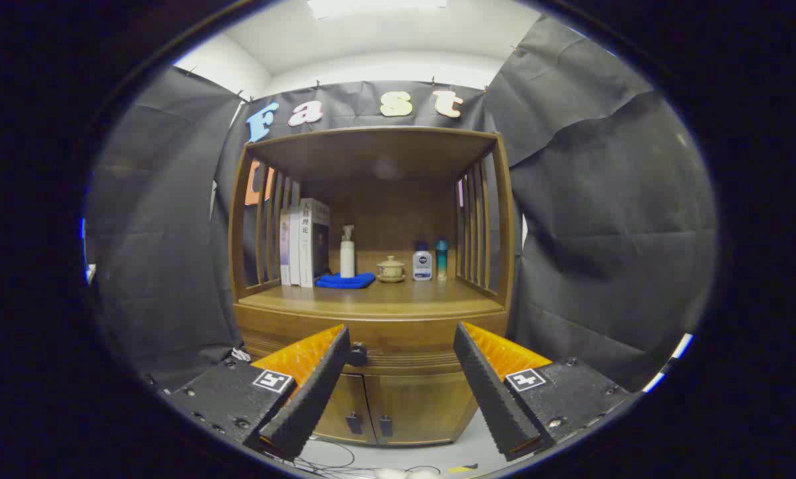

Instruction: Pull open the drawer, take out the items inside it, and place them on the countertop above the cabinet.

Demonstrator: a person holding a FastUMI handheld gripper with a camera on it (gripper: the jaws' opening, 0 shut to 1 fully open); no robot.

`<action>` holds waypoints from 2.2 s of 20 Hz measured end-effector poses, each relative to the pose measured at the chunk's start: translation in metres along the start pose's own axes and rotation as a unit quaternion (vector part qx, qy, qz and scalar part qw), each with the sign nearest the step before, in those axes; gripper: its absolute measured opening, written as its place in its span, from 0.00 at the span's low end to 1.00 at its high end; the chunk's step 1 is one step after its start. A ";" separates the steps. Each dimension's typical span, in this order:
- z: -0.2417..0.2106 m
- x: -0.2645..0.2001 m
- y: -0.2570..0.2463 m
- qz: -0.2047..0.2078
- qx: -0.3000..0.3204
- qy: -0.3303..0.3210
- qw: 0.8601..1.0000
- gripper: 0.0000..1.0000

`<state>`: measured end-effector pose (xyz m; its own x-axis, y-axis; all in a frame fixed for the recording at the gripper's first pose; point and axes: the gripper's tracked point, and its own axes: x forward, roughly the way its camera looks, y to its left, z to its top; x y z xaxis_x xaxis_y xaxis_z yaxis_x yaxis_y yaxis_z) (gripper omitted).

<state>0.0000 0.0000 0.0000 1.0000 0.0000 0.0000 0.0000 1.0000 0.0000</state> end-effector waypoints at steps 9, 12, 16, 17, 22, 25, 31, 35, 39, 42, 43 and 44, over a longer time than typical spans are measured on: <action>0.006 0.002 -0.001 -0.004 -0.001 -0.001 1.000 1.00; 0.007 0.000 0.001 -0.001 -0.006 -0.003 1.000 1.00; 0.003 0.014 0.013 0.009 -0.012 0.002 1.000 1.00; -0.001 0.021 0.018 0.011 -0.014 0.004 1.000 1.00; -0.026 0.050 0.042 0.027 -0.021 0.017 0.999 1.00; -0.051 0.073 0.057 0.033 -0.028 0.033 0.998 1.00; -0.096 0.125 0.071 0.025 -0.040 0.066 0.997 1.00; -0.120 0.155 0.067 0.015 -0.037 0.082 0.996 0.98; -0.136 0.181 0.073 0.017 -0.039 0.097 0.994 0.89; -0.137 0.187 0.078 0.016 -0.046 0.093 0.995 0.76; -0.139 0.192 0.075 0.007 -0.048 0.091 0.995 0.70; -0.140 0.196 0.074 0.008 -0.041 0.094 0.995 0.63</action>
<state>0.1962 0.0739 -0.1398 0.9824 0.0078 -0.1868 -0.0231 0.9966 -0.0797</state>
